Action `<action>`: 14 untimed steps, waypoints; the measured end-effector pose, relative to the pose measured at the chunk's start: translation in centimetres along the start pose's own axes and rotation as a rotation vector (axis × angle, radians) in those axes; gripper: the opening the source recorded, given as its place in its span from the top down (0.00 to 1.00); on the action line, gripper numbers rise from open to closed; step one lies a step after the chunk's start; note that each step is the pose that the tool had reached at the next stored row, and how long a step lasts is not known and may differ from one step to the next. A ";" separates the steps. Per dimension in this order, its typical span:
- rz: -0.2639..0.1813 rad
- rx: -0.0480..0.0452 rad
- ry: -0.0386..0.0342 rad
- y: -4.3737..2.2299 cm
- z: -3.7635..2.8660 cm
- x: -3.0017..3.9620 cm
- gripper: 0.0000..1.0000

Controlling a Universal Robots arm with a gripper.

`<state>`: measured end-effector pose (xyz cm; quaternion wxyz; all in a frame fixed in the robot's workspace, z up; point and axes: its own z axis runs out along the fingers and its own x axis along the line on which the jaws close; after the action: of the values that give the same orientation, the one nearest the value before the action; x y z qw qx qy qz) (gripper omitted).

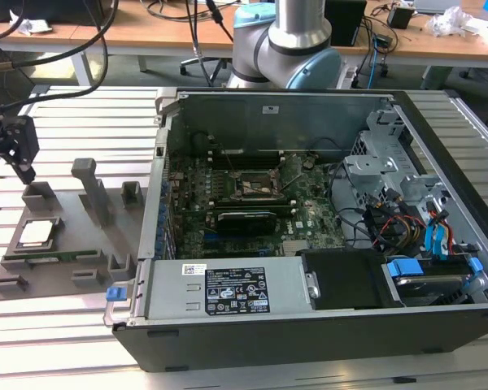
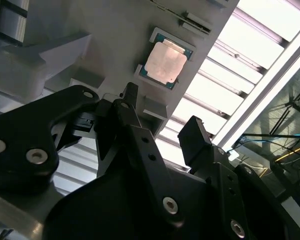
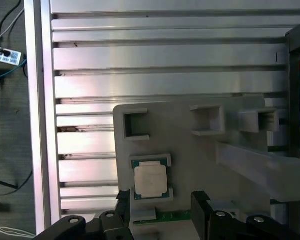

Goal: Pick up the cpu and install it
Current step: 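Pick up the cpu and move it towards the insertion slot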

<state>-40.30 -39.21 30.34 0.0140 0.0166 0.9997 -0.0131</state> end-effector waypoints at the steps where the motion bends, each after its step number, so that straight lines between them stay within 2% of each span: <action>1: 0.000 0.0000 0.0000 0.00 0.05 0.00 0.40; 7: 0.000 0.0000 0.0001 0.01 0.38 0.01 0.40; 10: 0.000 0.0000 0.0001 0.03 1.27 0.04 0.40; 14: 0.000 0.0000 0.0000 0.04 1.59 0.05 0.40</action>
<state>-40.30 -39.22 28.75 0.0140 0.0166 0.9997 -0.0131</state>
